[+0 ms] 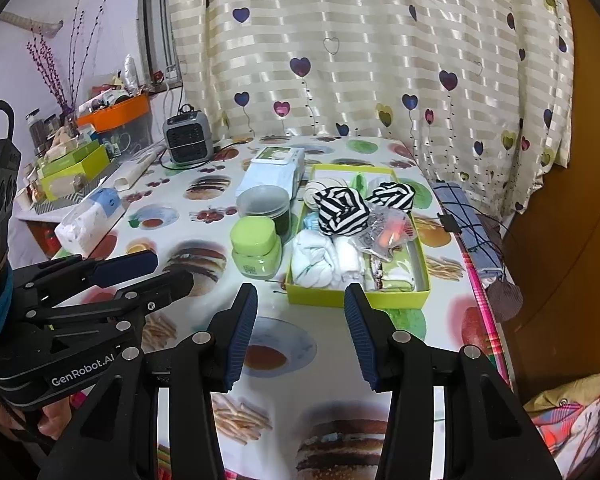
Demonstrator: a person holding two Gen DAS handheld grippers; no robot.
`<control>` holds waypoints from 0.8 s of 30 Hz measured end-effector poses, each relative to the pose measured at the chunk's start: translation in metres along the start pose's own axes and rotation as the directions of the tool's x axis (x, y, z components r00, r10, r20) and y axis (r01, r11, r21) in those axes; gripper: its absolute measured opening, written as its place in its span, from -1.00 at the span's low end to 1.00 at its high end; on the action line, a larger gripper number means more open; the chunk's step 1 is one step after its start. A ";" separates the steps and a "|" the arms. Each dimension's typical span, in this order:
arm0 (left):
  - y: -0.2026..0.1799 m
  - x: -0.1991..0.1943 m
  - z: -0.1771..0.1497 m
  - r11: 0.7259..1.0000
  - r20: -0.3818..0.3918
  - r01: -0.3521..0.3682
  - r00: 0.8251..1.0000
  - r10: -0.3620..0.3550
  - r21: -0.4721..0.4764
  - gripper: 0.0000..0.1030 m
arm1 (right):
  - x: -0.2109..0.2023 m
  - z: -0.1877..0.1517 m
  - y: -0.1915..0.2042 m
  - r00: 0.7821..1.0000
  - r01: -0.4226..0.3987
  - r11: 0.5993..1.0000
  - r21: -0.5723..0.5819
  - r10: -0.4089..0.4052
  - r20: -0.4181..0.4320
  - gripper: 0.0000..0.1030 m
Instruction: Organize soft objects
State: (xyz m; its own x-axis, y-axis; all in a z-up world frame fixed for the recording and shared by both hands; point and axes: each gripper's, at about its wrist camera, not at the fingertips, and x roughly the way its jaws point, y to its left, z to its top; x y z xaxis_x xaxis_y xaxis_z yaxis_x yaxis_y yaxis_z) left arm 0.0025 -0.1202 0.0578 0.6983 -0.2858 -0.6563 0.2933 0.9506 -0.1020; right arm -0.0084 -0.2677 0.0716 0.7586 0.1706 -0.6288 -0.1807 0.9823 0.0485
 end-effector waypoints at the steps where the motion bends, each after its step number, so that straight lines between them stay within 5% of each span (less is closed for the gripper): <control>1: 0.001 -0.001 -0.001 1.000 0.000 -0.002 1.000 0.002 -0.002 -0.17 | 0.000 0.000 0.001 1.000 -0.001 1.000 -0.001 0.001 0.001 -0.10; 24: 0.004 0.021 -0.005 0.999 -0.059 -0.043 0.997 0.043 -0.008 -0.17 | 0.023 -0.004 -0.007 0.999 -0.011 1.000 0.012 0.011 -0.046 -0.09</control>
State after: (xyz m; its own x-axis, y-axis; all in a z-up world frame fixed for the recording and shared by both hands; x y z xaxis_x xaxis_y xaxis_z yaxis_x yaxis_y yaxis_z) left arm 0.0153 -0.1219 0.0398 0.6702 -0.2375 -0.7031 0.2577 0.9629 -0.0795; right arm 0.0078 -0.2708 0.0540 0.7268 0.1779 -0.6634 -0.1810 0.9814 0.0648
